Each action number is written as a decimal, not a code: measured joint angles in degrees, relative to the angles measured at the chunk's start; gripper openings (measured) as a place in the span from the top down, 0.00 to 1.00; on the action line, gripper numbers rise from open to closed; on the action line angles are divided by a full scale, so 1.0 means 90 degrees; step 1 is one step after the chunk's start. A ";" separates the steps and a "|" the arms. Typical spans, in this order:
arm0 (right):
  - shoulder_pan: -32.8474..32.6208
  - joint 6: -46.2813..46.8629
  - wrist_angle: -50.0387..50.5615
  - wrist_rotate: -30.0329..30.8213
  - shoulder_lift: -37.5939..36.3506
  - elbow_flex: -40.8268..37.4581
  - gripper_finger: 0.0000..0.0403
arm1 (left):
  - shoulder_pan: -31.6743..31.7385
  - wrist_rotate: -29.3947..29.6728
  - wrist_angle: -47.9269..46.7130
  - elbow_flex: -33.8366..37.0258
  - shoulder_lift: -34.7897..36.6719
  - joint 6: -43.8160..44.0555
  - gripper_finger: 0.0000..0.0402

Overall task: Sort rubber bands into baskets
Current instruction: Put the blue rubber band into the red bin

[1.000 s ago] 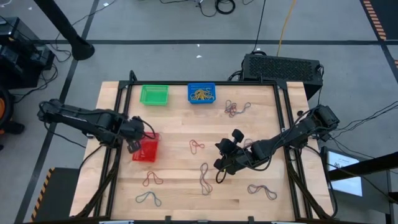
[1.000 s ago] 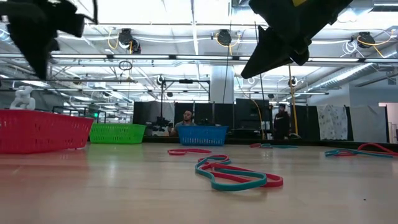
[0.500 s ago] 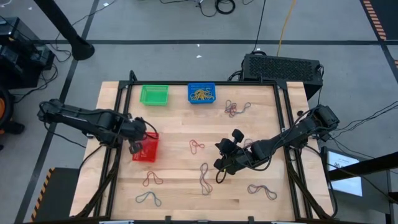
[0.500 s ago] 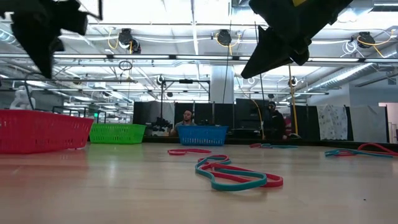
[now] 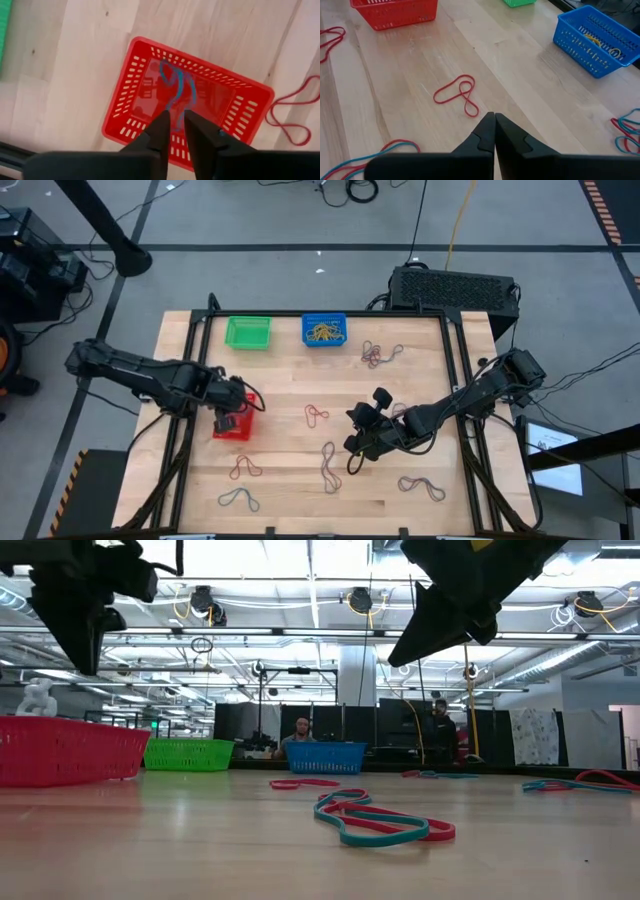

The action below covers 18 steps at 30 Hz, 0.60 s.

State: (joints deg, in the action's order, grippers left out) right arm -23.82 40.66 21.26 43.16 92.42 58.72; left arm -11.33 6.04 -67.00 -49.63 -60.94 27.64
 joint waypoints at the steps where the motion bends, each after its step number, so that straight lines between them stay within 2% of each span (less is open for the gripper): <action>1: -0.0002 0.0000 0.0000 0.0000 0.0000 0.0000 1.00 | 0.0000 -0.0004 -0.0006 0.0000 -0.0037 -0.0007 0.82; 6: -0.0002 -0.0002 0.0005 0.0000 0.0000 0.0000 1.00 | 0.0000 -0.0180 -0.0021 0.0002 -0.0137 -0.0360 0.77; 9: -0.0002 -0.0002 0.0005 0.0000 0.0000 0.0000 1.00 | -0.0005 -0.0430 0.0330 0.0002 -0.0135 -0.0784 0.76; 14: -0.0002 -0.0058 0.0060 -0.0165 0.0000 0.0000 1.00 | -0.0144 -0.0575 0.1461 0.0014 -0.0135 -0.1450 0.76; 18: -0.0033 0.0122 0.0393 -0.0955 -0.0020 0.0000 1.00 | -0.0304 -0.0579 0.2973 0.0296 -0.0135 -0.2158 0.76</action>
State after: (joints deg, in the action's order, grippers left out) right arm -24.11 41.77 24.79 34.56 92.24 58.72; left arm -14.06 0.82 -40.25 -46.96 -62.15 8.22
